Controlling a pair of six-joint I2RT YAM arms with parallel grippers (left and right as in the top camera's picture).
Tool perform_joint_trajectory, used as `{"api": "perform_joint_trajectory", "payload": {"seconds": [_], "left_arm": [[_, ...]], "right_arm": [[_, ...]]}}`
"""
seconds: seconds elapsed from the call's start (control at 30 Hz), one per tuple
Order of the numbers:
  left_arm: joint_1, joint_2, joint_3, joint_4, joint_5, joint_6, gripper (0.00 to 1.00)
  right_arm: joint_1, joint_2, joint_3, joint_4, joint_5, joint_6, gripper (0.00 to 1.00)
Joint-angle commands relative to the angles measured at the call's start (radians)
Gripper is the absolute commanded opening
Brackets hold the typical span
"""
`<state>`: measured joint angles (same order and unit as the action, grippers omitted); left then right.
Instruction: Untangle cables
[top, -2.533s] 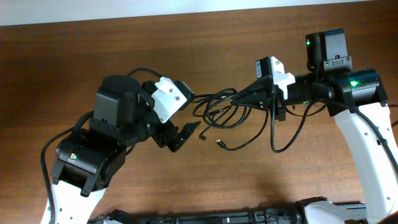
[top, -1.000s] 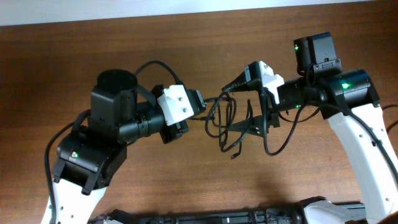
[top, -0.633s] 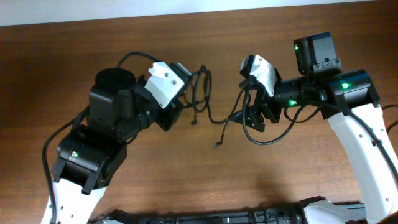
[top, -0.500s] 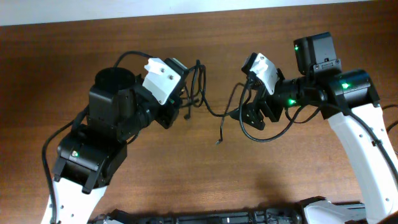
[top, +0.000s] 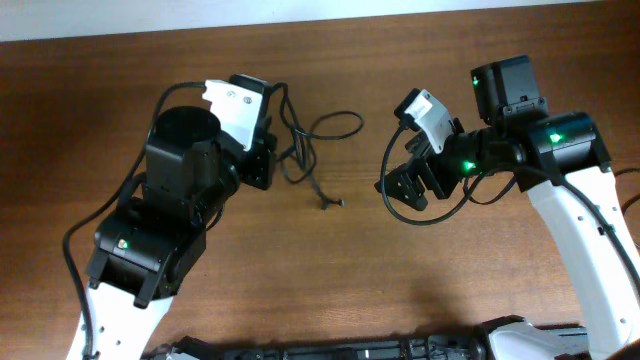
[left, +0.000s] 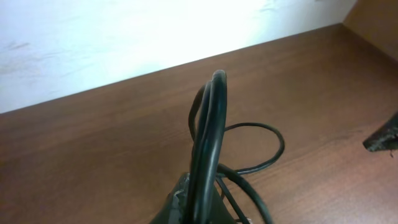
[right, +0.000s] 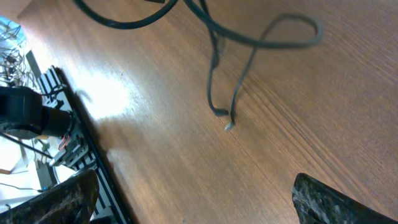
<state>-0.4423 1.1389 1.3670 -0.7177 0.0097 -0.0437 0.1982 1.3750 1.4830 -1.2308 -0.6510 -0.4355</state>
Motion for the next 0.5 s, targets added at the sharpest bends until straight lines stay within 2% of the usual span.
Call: {"api": "perform_joint_trajectory", "payload": {"seconds": [0.0,0.17,0.4,0.47], "left_arm": [[0.005,0.002,0.016,0.004,-0.032,-0.035,0.0],[0.005,0.002,0.016,0.01,0.017,-0.035,0.0],[0.005,0.005,0.016,0.026,0.272,-0.031,0.0],[0.004,0.013,0.016,0.042,0.384,0.008,0.0]], "right_arm": [[0.004,-0.01,0.002,-0.001,0.016,0.026,0.99],[0.004,-0.01,0.002,0.052,-0.09,0.021,0.99],[0.005,-0.01,0.002,0.148,-0.177,0.022,0.99],[0.005,-0.01,0.002,0.183,-0.18,0.022,0.99]]}}
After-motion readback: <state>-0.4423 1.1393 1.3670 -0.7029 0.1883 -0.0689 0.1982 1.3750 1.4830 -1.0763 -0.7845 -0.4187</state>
